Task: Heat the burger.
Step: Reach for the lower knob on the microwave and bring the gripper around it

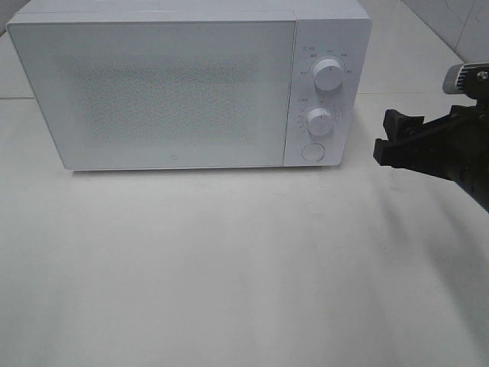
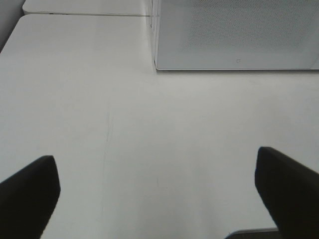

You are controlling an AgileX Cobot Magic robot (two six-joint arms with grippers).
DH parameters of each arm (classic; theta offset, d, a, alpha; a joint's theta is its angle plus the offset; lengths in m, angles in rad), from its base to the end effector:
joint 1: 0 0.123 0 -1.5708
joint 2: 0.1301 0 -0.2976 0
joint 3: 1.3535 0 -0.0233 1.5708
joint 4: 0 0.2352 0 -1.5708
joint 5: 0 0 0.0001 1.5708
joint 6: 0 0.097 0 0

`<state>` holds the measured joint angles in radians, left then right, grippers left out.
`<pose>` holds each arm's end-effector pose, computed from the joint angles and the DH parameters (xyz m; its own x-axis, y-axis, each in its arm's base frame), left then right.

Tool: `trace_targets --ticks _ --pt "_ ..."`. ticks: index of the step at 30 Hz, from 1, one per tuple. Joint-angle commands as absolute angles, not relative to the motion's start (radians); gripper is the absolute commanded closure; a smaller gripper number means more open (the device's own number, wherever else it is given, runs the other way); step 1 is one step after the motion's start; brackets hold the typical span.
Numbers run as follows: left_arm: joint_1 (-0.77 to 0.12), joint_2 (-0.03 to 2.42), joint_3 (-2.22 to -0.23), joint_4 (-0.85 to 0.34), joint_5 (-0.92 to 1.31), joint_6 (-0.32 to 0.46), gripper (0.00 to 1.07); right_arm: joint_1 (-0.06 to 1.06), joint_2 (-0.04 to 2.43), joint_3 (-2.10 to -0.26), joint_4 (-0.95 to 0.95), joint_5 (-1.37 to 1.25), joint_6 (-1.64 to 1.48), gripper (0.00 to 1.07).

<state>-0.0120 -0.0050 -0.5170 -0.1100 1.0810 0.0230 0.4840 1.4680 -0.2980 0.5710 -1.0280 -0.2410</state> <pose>-0.0298 -0.0090 0.2701 -0.4549 -0.0233 -0.8903 0.0852 0.9939 -0.0696 0.2193 0.0646 0.2121 -0.1184 0.0172 -0.9928 0.0029 0.9999 0.0169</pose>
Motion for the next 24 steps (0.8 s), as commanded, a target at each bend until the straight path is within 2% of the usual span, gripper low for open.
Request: trace_targets --ticks 1,5,11,24 --pt "-0.01 -0.022 -0.516 -0.112 1.07 0.024 0.07 0.554 1.51 -0.296 0.655 -1.127 -0.264 0.32" --pt "-0.01 -0.022 -0.516 -0.112 1.07 0.024 0.07 0.642 1.582 -0.301 0.751 -1.209 -0.264 0.32" --pt "-0.01 -0.022 -0.516 -0.112 1.07 0.024 0.07 0.716 1.653 -0.348 0.835 -1.234 -0.264 0.32" --pt "-0.01 -0.022 -0.516 -0.112 1.07 0.024 0.07 0.733 1.766 -0.478 0.834 -1.233 -0.264 0.32"
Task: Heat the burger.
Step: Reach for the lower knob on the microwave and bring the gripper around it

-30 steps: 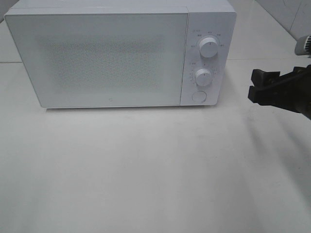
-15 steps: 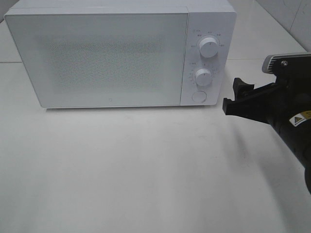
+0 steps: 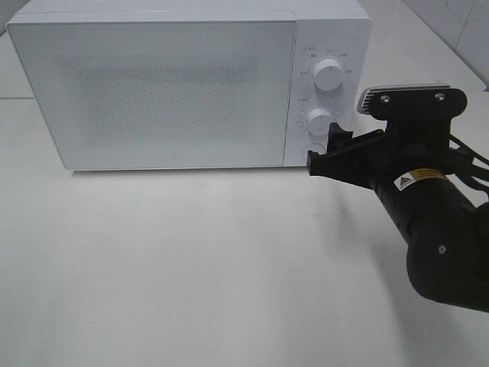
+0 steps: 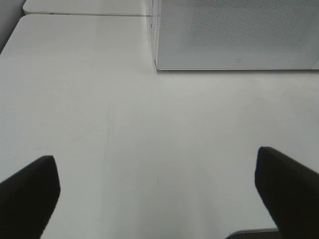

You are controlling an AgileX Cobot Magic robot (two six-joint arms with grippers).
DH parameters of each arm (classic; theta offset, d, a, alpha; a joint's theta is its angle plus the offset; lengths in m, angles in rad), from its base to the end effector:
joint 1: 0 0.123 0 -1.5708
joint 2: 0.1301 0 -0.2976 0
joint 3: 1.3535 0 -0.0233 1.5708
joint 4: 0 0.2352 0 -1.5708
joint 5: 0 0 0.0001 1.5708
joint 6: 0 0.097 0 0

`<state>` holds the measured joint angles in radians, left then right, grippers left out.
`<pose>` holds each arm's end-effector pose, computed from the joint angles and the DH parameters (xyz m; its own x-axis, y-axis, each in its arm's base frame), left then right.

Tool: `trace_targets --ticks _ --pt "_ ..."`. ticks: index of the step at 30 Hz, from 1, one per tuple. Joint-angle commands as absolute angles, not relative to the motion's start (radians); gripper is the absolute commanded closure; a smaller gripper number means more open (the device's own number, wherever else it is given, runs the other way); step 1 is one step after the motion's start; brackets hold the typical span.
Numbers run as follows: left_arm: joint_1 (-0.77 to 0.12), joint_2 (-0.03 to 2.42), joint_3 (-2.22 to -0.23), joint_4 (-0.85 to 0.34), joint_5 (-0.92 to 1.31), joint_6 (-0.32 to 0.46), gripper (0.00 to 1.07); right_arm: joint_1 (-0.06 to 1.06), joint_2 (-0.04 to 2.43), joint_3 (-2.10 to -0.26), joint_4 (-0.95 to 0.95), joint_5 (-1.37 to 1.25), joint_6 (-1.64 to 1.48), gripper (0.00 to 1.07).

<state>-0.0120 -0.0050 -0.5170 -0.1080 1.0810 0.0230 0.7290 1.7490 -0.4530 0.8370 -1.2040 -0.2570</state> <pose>-0.0298 -0.0089 0.2701 -0.4548 -0.0224 -0.8903 0.0841 0.9941 -0.0679 0.2420 0.1260 0.1837 -0.1134 0.0158 -0.9934 0.0445 0.9989 0.0108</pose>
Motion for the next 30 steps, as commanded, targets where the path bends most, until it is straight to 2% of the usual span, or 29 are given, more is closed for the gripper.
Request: trace_targets --ticks 1,17,30 --pt "-0.01 -0.022 -0.516 -0.112 1.07 0.024 0.07 0.733 1.766 -0.478 0.834 -1.233 -0.264 0.32" --pt "-0.01 -0.022 -0.516 -0.112 1.07 0.024 0.07 0.733 1.927 -0.664 0.834 -1.228 -0.264 0.32" --pt "-0.01 -0.022 -0.516 -0.111 1.07 0.024 0.07 0.672 2.055 -0.806 0.799 -1.219 -0.264 0.32"
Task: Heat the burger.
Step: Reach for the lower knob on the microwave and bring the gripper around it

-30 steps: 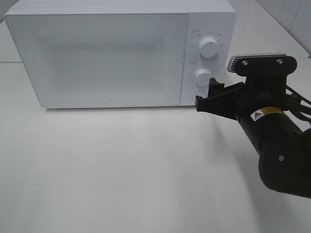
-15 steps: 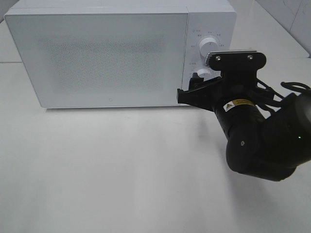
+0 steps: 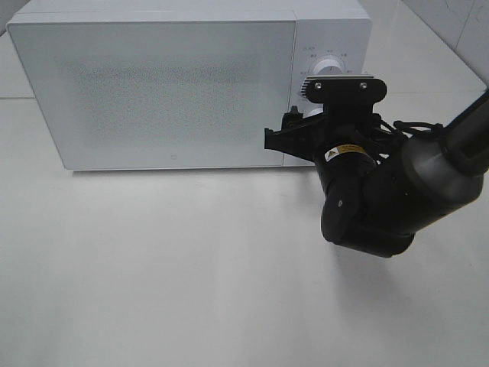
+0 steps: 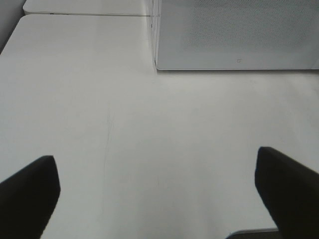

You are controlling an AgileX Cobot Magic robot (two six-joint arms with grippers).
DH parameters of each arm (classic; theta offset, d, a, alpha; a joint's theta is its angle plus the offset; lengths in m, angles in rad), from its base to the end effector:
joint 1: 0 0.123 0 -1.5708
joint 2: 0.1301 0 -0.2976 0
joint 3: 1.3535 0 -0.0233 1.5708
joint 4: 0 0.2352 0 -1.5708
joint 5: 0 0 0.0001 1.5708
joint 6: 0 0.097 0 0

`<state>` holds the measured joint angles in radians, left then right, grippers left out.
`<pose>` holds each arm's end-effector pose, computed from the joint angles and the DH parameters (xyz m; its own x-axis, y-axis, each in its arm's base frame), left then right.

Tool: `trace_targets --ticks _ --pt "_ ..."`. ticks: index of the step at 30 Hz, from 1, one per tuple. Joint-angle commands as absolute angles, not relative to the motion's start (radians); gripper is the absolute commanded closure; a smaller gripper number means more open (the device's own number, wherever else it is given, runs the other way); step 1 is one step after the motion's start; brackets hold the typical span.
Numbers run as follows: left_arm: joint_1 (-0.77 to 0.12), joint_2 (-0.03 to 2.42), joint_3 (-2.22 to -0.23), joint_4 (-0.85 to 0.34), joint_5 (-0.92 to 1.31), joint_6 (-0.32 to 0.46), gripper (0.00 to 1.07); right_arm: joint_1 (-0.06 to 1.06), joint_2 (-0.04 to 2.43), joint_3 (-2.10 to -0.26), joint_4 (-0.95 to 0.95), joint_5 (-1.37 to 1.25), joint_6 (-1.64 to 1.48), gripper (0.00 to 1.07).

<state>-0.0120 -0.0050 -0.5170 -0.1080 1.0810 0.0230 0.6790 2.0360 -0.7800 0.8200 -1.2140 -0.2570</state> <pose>-0.0298 -0.0089 0.2701 -0.4548 -0.0224 -0.8903 0.0841 0.9941 -0.0679 0.3146 0.1685 0.1551 -0.0684 0.0393 -0.9969 0.0804 0.9962 0.0338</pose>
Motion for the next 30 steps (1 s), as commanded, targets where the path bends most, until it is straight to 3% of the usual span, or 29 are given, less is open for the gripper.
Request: trace_targets --ticks 1,30 --pt "-0.01 -0.022 -0.516 -0.111 1.07 0.024 0.07 0.672 2.055 -0.806 0.799 -1.219 -0.264 0.32" --pt "-0.01 -0.022 -0.516 -0.111 1.07 0.024 0.07 0.617 2.083 -0.793 0.73 -1.232 -0.204 0.32"
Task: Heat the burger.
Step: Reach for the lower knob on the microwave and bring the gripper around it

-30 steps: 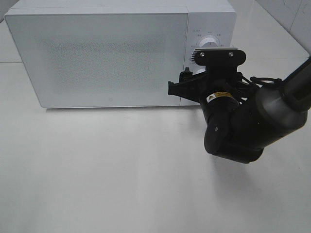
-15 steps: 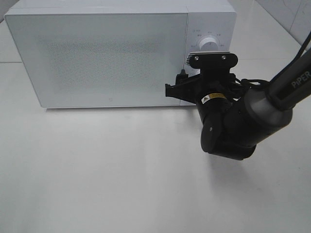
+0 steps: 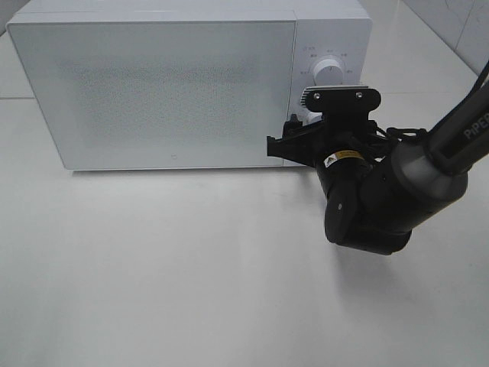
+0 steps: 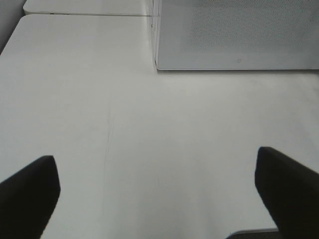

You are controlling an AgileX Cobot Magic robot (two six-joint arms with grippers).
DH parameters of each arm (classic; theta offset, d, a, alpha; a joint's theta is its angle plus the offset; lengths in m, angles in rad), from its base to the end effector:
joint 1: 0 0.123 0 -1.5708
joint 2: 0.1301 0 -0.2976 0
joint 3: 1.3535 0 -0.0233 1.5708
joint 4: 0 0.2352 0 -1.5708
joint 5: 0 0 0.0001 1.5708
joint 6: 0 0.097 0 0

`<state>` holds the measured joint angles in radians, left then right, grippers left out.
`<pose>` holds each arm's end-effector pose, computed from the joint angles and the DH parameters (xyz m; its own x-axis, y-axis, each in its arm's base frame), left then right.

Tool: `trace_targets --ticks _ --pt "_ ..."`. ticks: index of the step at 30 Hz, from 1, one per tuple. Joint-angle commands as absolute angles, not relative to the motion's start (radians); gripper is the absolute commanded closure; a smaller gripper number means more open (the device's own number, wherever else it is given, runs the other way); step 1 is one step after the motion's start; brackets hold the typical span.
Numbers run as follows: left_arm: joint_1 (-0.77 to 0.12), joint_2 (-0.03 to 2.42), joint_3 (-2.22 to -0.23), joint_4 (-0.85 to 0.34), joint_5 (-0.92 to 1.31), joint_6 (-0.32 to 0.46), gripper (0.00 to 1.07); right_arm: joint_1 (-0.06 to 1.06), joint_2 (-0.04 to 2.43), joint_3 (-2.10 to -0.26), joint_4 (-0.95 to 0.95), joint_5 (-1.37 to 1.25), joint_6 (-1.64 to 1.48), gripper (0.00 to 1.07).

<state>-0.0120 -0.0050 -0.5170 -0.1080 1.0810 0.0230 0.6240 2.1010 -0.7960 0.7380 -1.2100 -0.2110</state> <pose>-0.0298 -0.0089 0.2701 -0.4548 -0.0224 -0.8903 0.0841 0.9941 -0.0679 0.3283 0.1611 0.1364 -0.0903 0.0303 -0.9955 0.0626 0.9977 0.0247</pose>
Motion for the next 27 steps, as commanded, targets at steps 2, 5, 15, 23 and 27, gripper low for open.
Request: trace_targets --ticks 2,5,15,23,27 --pt "-0.01 -0.022 -0.516 -0.111 1.07 0.024 0.07 0.617 2.083 -0.794 0.719 -1.234 -0.204 0.32" --pt "-0.01 -0.022 -0.516 -0.111 1.07 0.024 0.07 0.617 2.083 -0.794 0.719 -1.236 -0.204 0.32" --pt "-0.01 -0.022 -0.516 -0.111 1.07 0.024 0.07 0.617 2.083 -0.796 0.719 -1.235 -0.192 0.48" --pt "-0.01 -0.022 -0.516 -0.111 1.07 0.024 0.07 0.616 2.083 -0.796 0.719 -1.251 -0.177 0.92" --pt "-0.01 -0.022 -0.516 -0.111 1.07 0.024 0.07 0.616 2.083 -0.796 0.717 -1.261 -0.173 1.02"
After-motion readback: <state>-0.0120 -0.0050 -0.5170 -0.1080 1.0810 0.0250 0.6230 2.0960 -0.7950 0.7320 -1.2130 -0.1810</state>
